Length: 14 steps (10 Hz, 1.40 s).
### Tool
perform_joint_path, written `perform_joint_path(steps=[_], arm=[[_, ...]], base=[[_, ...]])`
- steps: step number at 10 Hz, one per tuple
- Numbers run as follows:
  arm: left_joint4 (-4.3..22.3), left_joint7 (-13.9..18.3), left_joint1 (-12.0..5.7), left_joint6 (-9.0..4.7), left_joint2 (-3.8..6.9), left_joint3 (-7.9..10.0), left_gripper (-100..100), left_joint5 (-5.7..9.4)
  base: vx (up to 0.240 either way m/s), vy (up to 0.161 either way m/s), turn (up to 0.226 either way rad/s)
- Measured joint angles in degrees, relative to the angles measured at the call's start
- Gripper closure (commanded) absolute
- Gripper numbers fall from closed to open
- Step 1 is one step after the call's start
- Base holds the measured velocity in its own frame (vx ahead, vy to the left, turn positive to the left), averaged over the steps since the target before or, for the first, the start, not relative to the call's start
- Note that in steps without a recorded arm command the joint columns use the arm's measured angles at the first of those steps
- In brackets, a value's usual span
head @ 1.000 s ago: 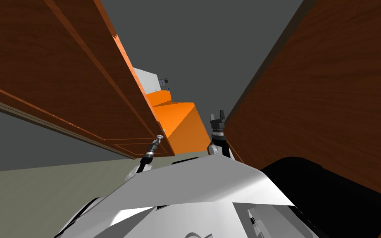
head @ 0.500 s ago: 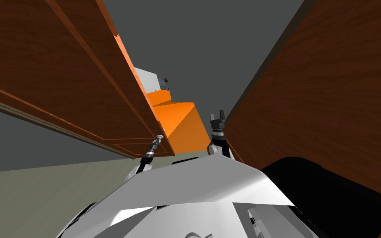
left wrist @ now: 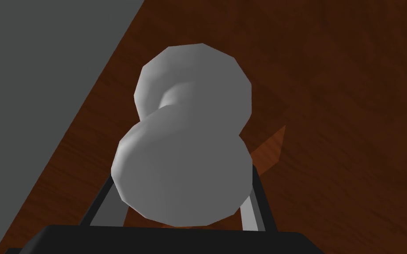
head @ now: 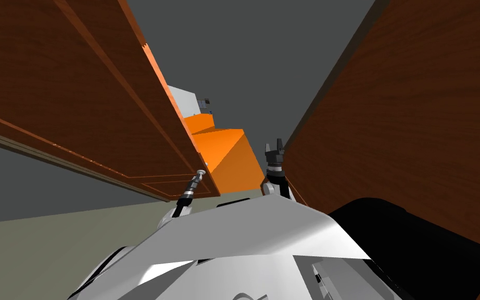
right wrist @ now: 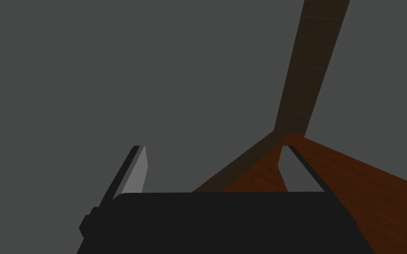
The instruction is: Pull the door open
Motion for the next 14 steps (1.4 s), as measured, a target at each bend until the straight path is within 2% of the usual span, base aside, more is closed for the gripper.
perform_joint_path(steps=[2, 4, 5, 7, 8, 9, 10, 12, 13, 14], arm=[[-2.4, 2.7, 1.22, 1.23, 0.06, -0.07, 100, 0.66], [1.0, 5.1, -0.66, 0.13, 0.01, 0.01, 100, 1.37], [-0.9, 6.2, 0.37, 0.78, 0.12, -0.04, 100, 1.57], [2.8, 8.5, -1.50, -0.86, 0.05, -0.07, 100, 2.25], [1.5, 8.9, -0.68, -0.18, 0.07, -0.06, 100, 2.33], [1.5, 9.0, -0.70, -0.10, 0.06, -0.09, 100, 2.33], [-1.0, 9.0, 0.52, 0.98, 0.09, -0.08, 100, 2.33], [-3.3, 11.0, 1.58, 2.39, 0.25, -0.08, 100, 2.92], [-0.5, 11.4, 0.04, 1.40, 0.20, -0.14, 100, 2.96], [0.0, 12.9, 0.02, 0.76, 0.60, -0.26, 100, 3.33]], base=[[-0.039, 0.012, -0.045], [-0.035, 0.020, -0.065], [-0.027, 0.024, -0.064], [-0.017, 0.007, -0.022], [-0.003, 0.003, 0.017], [0.000, 0.000, 0.000], [-0.024, 0.013, -0.053], [-0.020, 0.014, -0.038], [-0.037, 0.016, -0.082], [-0.024, 0.021, -0.035]])
